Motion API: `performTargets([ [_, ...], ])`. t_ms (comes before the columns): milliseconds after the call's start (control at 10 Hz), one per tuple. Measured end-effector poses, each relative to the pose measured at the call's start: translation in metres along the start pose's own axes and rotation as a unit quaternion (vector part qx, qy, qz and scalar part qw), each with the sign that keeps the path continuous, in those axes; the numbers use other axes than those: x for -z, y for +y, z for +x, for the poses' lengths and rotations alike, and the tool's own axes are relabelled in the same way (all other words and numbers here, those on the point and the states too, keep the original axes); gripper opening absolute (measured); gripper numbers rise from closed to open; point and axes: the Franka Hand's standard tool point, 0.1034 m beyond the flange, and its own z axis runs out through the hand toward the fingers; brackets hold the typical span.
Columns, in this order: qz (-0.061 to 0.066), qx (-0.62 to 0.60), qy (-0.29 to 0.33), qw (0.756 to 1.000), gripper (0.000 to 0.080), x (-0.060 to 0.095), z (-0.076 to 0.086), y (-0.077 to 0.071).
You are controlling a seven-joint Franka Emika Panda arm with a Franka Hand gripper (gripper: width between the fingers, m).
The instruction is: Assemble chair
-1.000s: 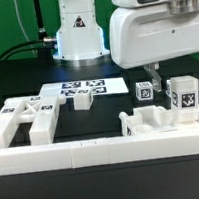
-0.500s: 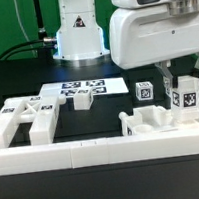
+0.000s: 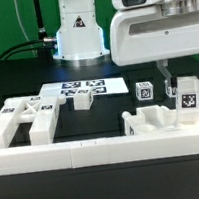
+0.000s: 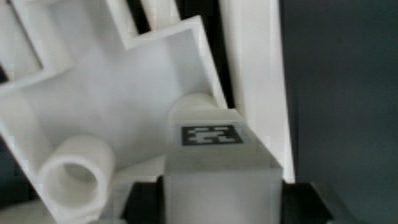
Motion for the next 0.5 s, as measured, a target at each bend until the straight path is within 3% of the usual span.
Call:
performTargets([
  [500,0.001,-0.138,-0.001,0.99,0.0284,-0.0005,-0.0008,-0.0013],
])
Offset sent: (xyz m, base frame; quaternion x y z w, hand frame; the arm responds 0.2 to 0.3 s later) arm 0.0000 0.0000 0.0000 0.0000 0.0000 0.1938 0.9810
